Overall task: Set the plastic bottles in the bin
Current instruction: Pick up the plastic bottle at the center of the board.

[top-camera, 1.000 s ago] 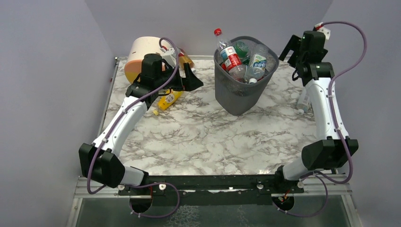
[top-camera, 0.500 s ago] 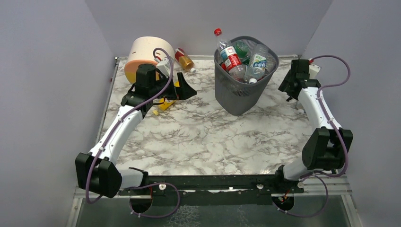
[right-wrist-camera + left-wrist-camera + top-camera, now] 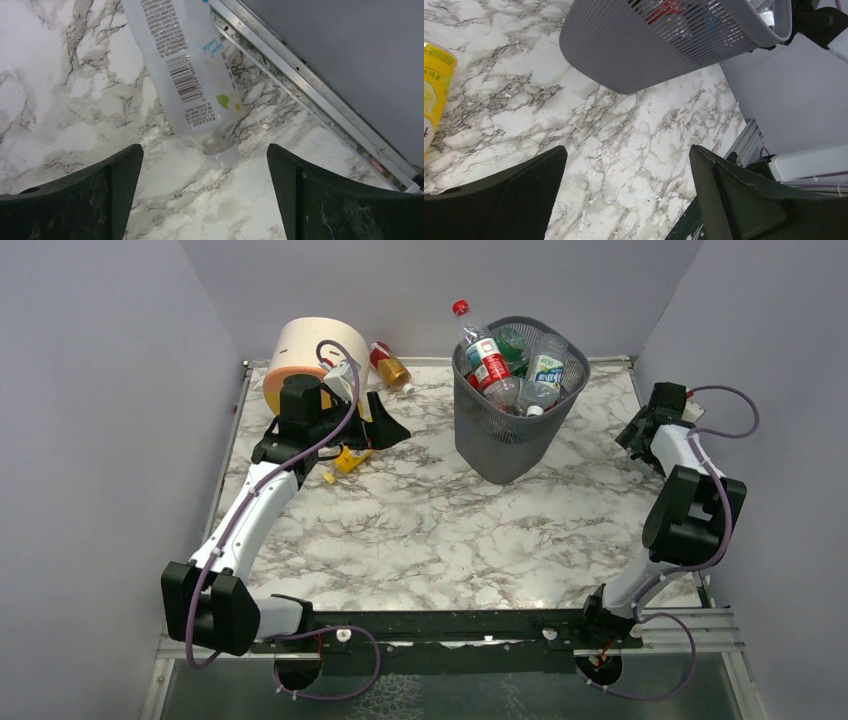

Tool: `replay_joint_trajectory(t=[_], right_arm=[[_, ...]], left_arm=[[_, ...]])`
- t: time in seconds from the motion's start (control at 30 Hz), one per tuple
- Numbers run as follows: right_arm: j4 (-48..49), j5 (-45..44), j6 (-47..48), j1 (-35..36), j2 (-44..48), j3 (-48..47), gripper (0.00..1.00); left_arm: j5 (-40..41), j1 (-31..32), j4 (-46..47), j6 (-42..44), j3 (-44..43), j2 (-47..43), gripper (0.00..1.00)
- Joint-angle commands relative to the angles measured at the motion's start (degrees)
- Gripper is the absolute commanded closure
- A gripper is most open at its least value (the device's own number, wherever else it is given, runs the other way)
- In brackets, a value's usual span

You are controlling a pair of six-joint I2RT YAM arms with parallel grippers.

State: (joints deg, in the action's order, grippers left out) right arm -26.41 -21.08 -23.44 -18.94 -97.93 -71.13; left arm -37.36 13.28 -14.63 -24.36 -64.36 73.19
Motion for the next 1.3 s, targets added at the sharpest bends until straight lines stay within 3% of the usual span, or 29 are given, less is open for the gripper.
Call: replay_joint_trajectory(t=[0.0,0.47,0.57,0.67,0.77,1.03,1.27], right_arm=[[5.0,1.5,1.5,-0.4,-3.8,-1.7,0.03],[9.1,-0.5,2.0,-2.8,-12.4,-4.2,0.04],[9.5,-0.2,2.3,-2.8,-13.2,-4.8,0.14],[9.7,0.4,2.2,-2.8,-12.8,-4.5,0.35],[10.1,1.9,1.4,-2.8,-10.6,-2.7,0.49],[12.4,6.9,0.7,-0.7,4.3,3.8,0.53],[3.5,15.6,2.7,2.5,15.1,-5.9,0.54]], left_arm=[[-2.7,-0.6,1.9,1.1,0.2,0.6,0.01],[-3.6,-1.7,2.3,1.3,0.0,1.9,0.01],[-3.6,-1.8,2.3,1.1,-0.2,1.9,0.01],[-3.6,-1.8,2.3,0.8,-0.2,1.5,0.01],[-3.7,-1.8,2.5,0.4,0.0,1.0,0.01],[-3.7,-1.8,1.5,0.1,0.8,-0.6,0.01],[-2.8,-1.8,-0.6,0.9,1.5,-1.7,0.01]])
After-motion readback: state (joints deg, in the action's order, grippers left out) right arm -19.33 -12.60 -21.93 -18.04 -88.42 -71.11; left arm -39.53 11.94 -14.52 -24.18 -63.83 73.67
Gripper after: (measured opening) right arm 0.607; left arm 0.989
